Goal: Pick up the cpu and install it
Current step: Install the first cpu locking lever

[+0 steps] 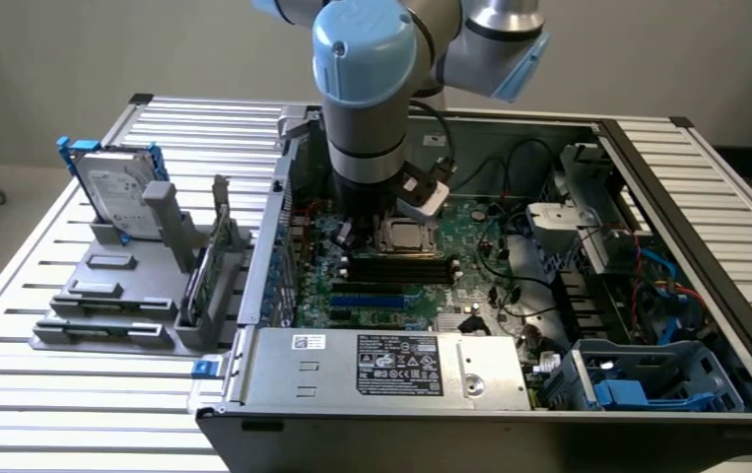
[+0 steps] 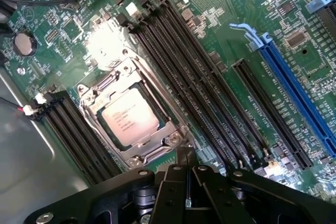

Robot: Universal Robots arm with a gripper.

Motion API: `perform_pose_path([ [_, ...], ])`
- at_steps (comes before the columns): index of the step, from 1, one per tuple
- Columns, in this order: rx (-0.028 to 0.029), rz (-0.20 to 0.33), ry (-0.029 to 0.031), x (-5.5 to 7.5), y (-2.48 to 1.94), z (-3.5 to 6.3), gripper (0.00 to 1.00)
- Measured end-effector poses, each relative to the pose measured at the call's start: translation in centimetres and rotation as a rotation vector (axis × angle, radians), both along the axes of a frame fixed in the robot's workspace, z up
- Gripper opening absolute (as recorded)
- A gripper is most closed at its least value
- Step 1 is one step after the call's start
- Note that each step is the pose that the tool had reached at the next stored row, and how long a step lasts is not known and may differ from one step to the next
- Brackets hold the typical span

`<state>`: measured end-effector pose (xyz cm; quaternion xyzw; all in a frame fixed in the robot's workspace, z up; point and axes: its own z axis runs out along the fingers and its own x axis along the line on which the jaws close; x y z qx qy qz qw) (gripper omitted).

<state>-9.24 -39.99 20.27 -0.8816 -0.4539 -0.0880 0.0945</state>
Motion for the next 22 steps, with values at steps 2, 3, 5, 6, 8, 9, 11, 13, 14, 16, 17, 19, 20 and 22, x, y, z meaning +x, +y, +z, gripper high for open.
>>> perform_pose_path([
  [2, 0.0001, 0.003, 0.0005, 0.0, 0.43, 0.22, 0.11],
  [3, -0.0001, 0.005, 0.0028, 0.0, 0.63, 0.45, 0.11],
  [5, 0.0000, 0.010, 0.0111, 0.0, 1.04, 1.00, 0.11],
  [6, 0.0000, 0.013, 0.0162, 0.0, 1.25, 1.30, 0.11],
  [8, -0.0004, 0.021, 0.0239, 0.0, 1.58, 1.89, 0.11],
  [9, -0.0007, 0.026, 0.0271, 0.0, 1.75, 2.22, 0.11],
  [11, -0.0020, 0.035, 0.0321, 0.0, 2.02, 2.81, 0.11],
  [13, -0.0057, 0.045, 0.0355, 0.0, 2.21, 3.21, 0.11],
  [14, -0.0089, 0.050, 0.0370, 0.0, 2.28, 3.36, 0.11],
  [16, -0.0191, 0.062, 0.0392, -0.1, 2.38, 3.53, 0.11],
  [17, -0.0262, 0.068, 0.0401, -0.1, 2.41, 3.58, 0.11],
  [19, -0.0440, 0.079, 0.0417, -0.2, 2.45, 3.62, 0.11],
  [20, -0.0532, 0.085, 0.0424, -0.2, 2.47, 3.65, 0.11],
  [22, -0.0704, 0.094, 0.0440, -0.2, 2.51, 3.75, 0.11],
])
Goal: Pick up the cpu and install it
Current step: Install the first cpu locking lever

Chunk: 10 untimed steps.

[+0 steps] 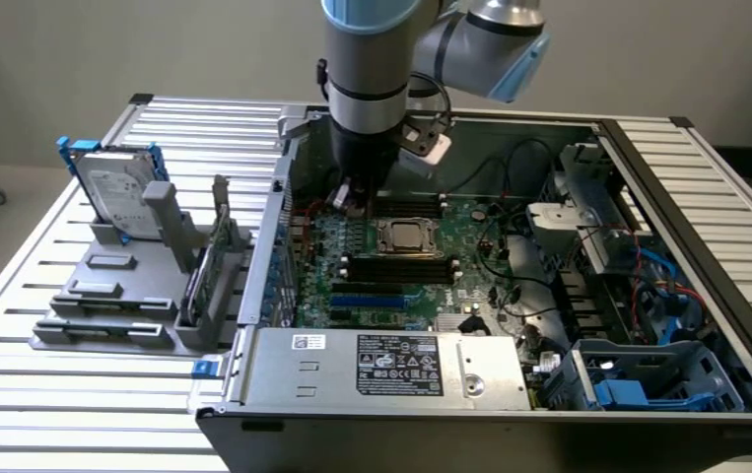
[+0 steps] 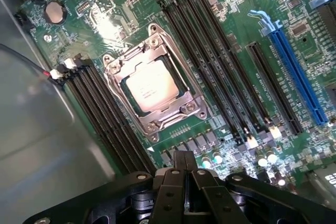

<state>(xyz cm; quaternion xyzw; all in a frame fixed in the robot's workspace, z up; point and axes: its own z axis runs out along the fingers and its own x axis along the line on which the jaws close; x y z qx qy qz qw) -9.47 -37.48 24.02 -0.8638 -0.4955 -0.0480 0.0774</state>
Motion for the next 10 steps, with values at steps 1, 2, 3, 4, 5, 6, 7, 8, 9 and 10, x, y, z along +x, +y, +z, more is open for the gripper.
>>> perform_pose_path([
  [1, -0.0056, 0.004, 0.0003, 0.0, 0.03, 0.11, 0.11],
  [2, -0.0097, 0.009, 0.0006, 0.0, 0.07, 0.27, 0.11],
  [3, -0.0130, 0.015, 0.0012, 0.0, 0.12, 0.47, 0.11],
  [4, -0.0161, 0.020, 0.0015, 0.0, 0.18, 0.67, 0.11],
  [5, -0.0201, 0.027, 0.0019, 0.0, 0.23, 0.84, 0.11],
  [6, -0.0249, 0.035, 0.0019, 0.0, 0.26, 0.96, 0.11],
  [7, -0.0314, 0.043, 0.0021, 0.0, 0.27, 1.05, 0.11],
  [8, -0.0389, 0.051, 0.0021, -0.1, 0.28, 1.11, 0.11],
  [9, -0.0479, 0.059, 0.0022, -0.1, 0.29, 1.16, 0.11],
  [10, -0.0571, 0.068, 0.0023, -0.1, 0.30, 1.21, 0.11],
])
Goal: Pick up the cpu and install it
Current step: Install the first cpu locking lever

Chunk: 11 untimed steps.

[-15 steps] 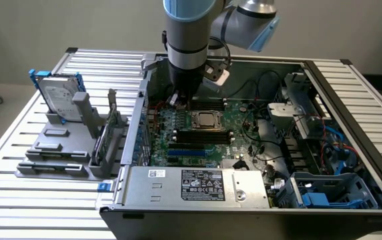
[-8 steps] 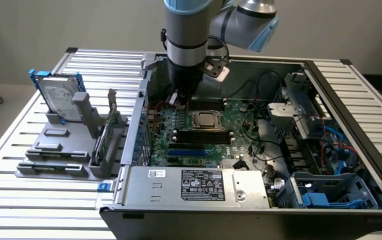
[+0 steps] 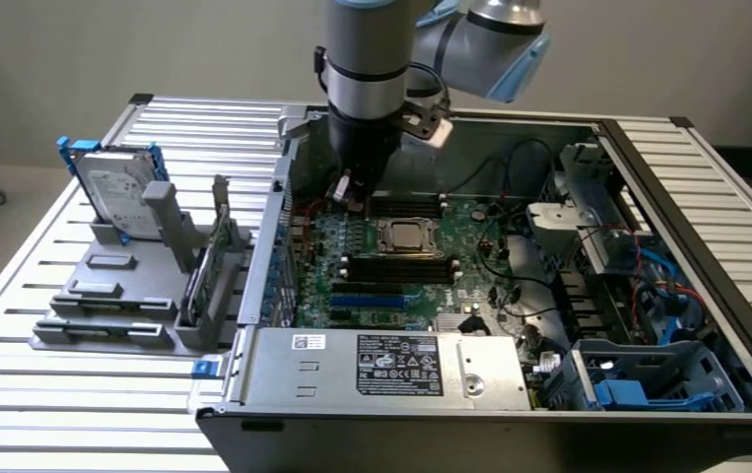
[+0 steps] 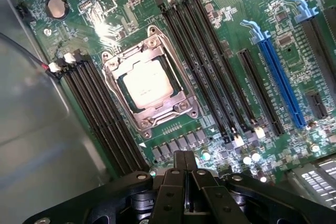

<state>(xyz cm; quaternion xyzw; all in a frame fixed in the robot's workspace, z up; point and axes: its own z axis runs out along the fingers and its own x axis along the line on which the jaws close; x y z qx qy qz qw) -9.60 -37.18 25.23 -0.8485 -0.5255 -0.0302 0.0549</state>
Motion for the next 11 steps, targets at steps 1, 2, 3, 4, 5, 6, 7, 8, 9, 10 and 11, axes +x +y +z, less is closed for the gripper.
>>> perform_pose_path([
  [1, -0.0079, 0.010, 0.0000, -0.04, 0.01, 0.06, 0.11],
  [2, -0.0133, 0.022, 0.0000, -0.05, 0.02, 0.14, 0.11],
  [3, -0.0170, 0.033, 0.0000, -0.05, 0.02, 0.23, 0.11],
  [4, -0.0189, 0.045, -0.0001, -0.04, 0.03, 0.30, 0.11],
  [5, -0.0204, 0.058, -0.0003, -0.04, 0.03, 0.36, 0.11],
  [6, -0.0212, 0.074, -0.0005, -0.05, 0.03, 0.42, 0.11],
  [7, -0.0217, 0.090, -0.0007, -0.05, 0.03, 0.47, 0.11],
  [8, -0.0221, 0.107, -0.0007, -0.05, 0.03, 0.52, 0.11],
  [9, -0.0222, 0.124, -0.0010, -0.05, 0.03, 0.56, 0.11],
  [10, -0.0224, 0.141, -0.0011, -0.05, 0.03, 0.60, 0.11],
  [11, -0.0224, 0.156, -0.0014, -0.05, 0.03, 0.63, 0.11],
])
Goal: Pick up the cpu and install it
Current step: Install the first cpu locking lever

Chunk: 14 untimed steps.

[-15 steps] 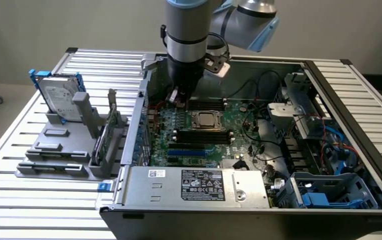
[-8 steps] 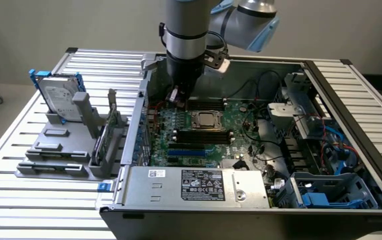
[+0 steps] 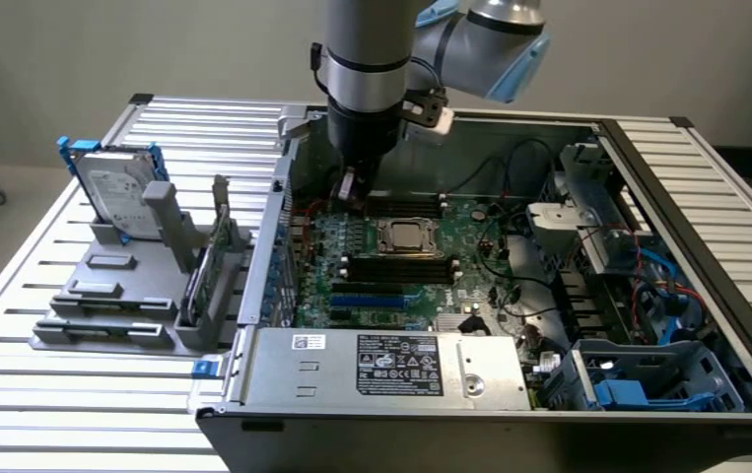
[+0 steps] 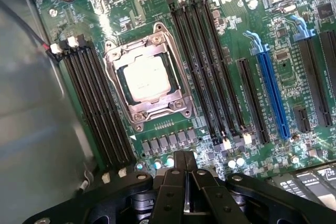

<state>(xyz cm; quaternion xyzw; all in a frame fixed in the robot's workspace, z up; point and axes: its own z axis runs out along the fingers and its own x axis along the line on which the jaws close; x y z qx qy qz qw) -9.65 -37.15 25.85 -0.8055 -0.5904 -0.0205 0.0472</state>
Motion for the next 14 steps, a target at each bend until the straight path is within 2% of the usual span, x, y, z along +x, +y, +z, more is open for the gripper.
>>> perform_pose_path([
  [6, -0.0004, 0.059, -0.0001, 0.04, 0.01, 0.07, 0.11],
  [14, -0.0041, 0.095, 0.0000, 0.18, 0.19, 0.07, 0.11],
])
